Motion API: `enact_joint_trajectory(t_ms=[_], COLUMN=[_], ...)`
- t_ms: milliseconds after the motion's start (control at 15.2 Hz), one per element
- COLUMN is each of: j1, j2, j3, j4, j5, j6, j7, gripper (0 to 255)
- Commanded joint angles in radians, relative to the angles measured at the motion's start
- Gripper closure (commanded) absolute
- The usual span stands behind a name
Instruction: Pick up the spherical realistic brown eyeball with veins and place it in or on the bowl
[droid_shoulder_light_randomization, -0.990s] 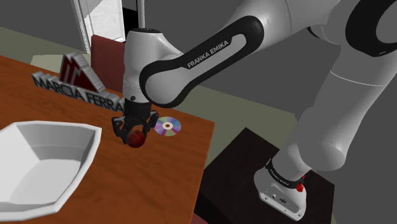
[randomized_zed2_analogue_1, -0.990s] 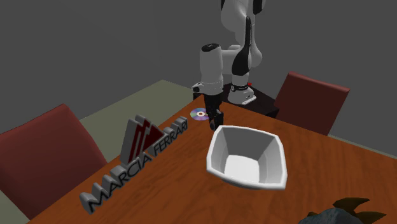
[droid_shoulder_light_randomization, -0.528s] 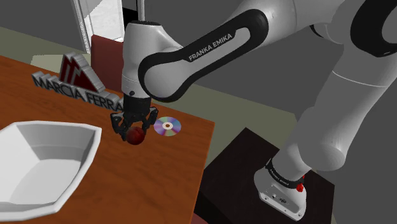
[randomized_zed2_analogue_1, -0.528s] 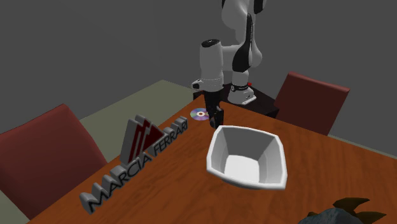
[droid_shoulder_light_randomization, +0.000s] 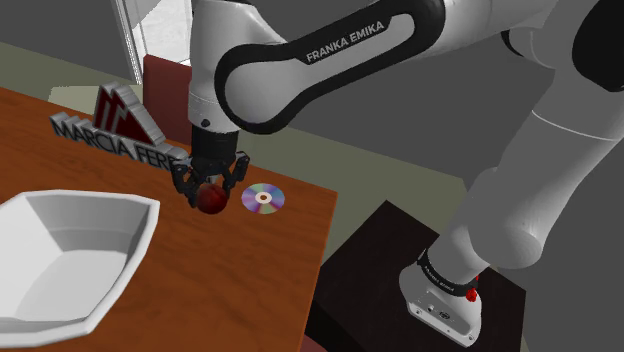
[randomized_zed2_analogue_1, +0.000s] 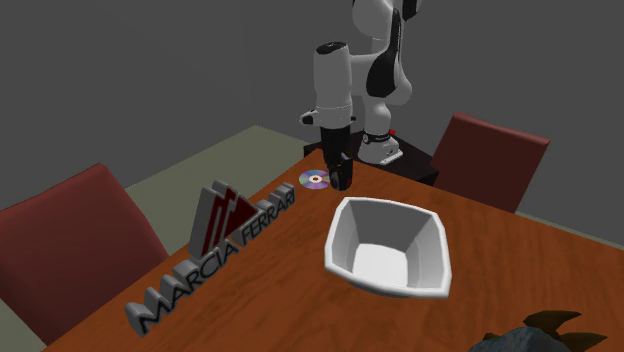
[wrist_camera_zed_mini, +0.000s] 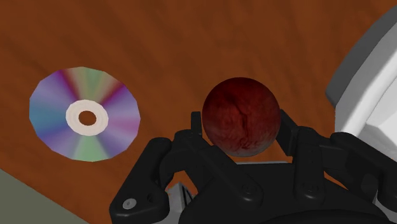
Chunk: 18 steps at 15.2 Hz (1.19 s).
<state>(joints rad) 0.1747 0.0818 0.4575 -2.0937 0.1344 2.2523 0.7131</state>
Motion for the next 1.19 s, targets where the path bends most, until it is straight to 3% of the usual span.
enact_joint_trajectory(t_ms=[0, 1122], j1=[-0.001, -0.010], j2=[-0.017, -0.093], j3=[0.001, -0.005], j4=[0.011, 0.163], j5=[0.007, 0.027], j6=[-0.027, -0.249], j7=[-0.001, 0.006], gripper=[255, 255])
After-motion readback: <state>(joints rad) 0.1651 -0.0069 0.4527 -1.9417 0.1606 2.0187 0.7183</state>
